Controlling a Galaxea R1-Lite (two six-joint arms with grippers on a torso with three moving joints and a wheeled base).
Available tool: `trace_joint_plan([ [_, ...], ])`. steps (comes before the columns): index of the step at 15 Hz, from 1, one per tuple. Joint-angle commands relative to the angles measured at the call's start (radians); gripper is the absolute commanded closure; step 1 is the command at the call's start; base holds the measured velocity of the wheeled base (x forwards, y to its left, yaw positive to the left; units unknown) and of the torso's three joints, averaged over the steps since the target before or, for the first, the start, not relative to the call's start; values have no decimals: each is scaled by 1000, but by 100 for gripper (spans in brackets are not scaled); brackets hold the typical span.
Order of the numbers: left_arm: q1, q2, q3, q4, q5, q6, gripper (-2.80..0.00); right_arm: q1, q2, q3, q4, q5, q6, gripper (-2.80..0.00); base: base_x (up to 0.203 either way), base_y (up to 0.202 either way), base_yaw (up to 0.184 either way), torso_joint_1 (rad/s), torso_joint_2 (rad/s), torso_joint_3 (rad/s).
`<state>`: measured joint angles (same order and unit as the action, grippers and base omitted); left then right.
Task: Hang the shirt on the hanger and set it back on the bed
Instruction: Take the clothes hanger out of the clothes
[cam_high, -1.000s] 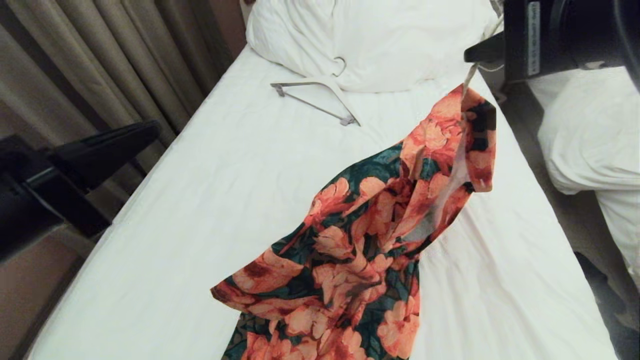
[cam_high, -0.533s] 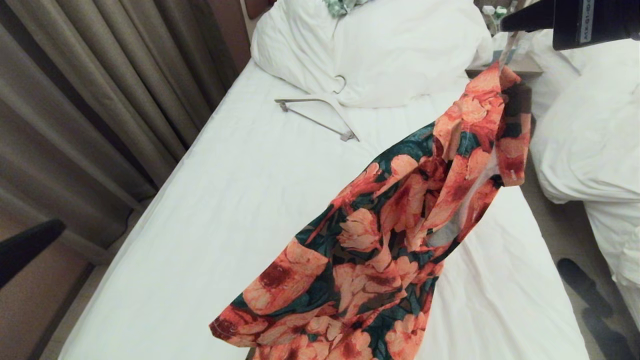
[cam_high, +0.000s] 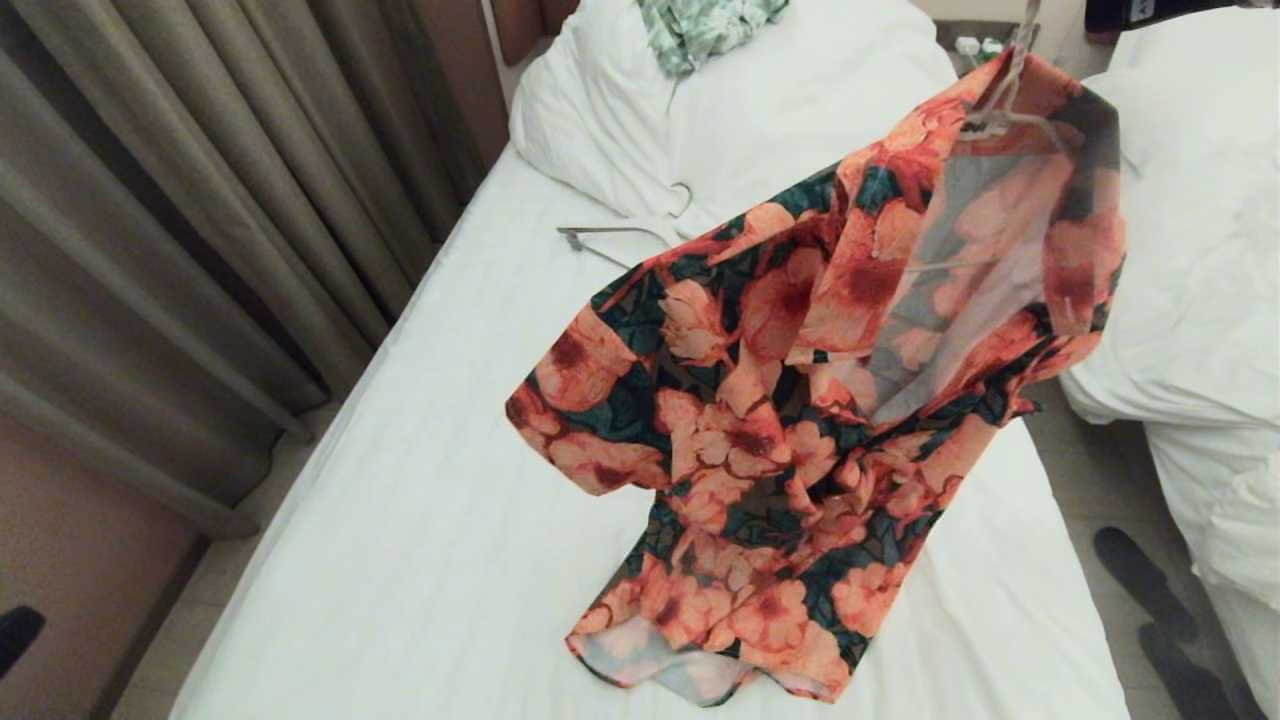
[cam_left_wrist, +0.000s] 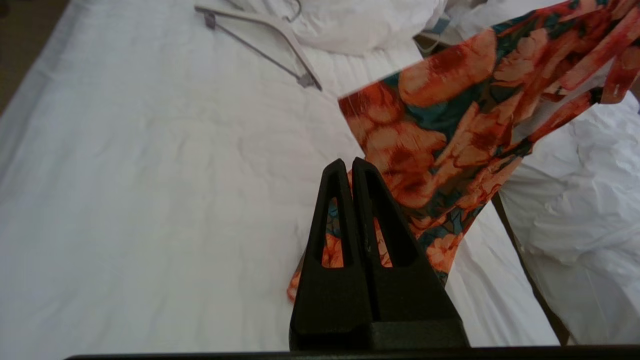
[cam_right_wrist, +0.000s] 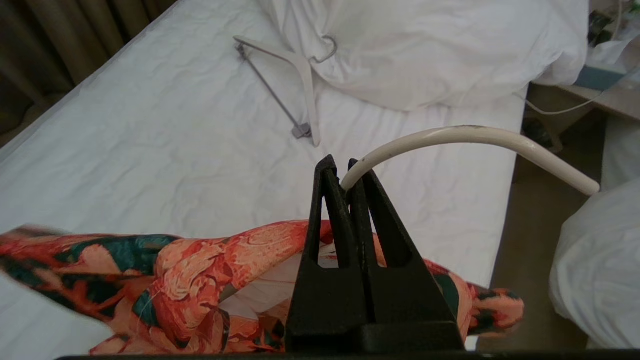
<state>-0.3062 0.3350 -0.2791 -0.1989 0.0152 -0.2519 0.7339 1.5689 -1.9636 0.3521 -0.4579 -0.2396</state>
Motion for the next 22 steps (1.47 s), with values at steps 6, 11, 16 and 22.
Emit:
trace_joint_plan([
  [6,23,-47,12,-7,64,-1,0,-11,45,-1,-129,5,-40,0,0,0,0,152,-361,-215],
  [11,40,-40,-5,-8,54,-1,0,-11,46,-13,-154,5,-82,0,0,0,0,148,-337,-185],
  [16,41,-42,0,-2,54,-1,0,-10,40,-12,-262,34,-131,0,0,0,0,142,-325,-177],
  [22,39,-42,1,-1,54,-1,0,-33,34,1,-457,225,-182,0,0,0,0,32,-84,-42],
])
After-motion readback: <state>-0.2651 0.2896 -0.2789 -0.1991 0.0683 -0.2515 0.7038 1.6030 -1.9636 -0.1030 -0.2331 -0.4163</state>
